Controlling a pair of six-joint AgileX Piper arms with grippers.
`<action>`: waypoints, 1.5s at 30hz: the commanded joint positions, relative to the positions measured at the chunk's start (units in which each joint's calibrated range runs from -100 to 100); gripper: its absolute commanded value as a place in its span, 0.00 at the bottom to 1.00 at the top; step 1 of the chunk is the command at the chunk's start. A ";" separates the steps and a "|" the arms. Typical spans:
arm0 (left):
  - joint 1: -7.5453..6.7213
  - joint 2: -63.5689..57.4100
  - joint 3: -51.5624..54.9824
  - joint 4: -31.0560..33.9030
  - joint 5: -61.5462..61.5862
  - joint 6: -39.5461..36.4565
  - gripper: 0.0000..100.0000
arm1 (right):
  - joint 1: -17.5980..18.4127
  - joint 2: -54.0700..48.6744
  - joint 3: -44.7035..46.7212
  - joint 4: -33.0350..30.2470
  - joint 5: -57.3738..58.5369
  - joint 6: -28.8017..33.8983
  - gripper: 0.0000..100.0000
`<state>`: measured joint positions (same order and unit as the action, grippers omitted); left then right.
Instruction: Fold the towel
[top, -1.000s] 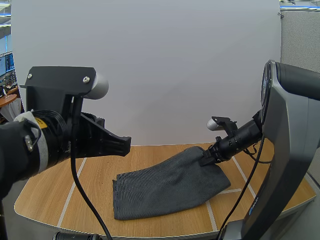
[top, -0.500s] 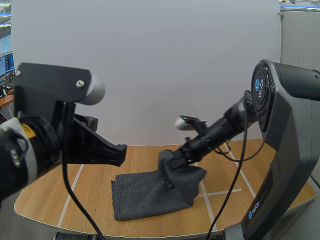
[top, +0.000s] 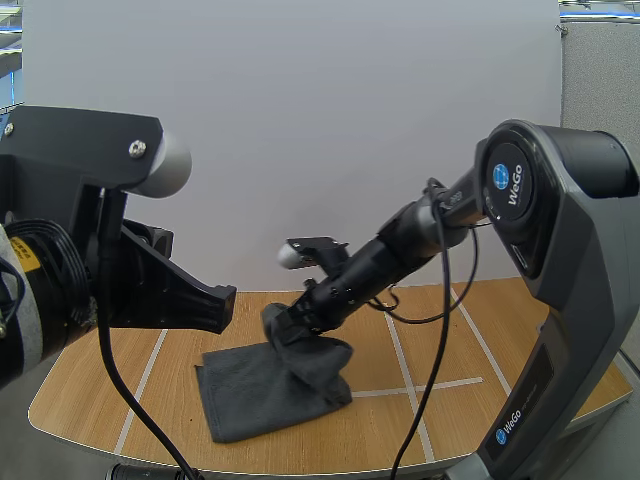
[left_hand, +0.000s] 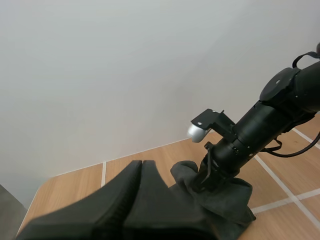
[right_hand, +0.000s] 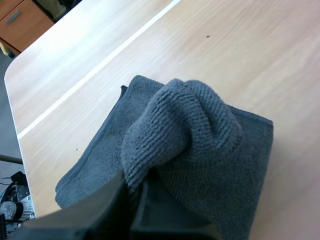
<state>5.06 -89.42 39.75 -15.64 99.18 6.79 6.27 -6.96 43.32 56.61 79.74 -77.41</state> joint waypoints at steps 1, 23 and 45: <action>0.08 -0.31 -0.50 1.11 0.82 -0.75 0.00 | 4.25 3.00 -1.64 2.51 -6.56 1.40 0.00; 0.08 -0.31 -0.50 4.64 -5.68 -0.36 0.00 | 8.90 9.70 -1.64 4.29 -20.04 0.33 0.82; 0.08 -0.31 -0.50 7.75 -0.36 4.07 0.00 | -0.65 -10.87 -1.64 -11.28 -1.22 8.27 0.98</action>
<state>5.06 -89.42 39.61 -7.51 95.75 7.93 8.93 -16.81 41.80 48.47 71.40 -69.58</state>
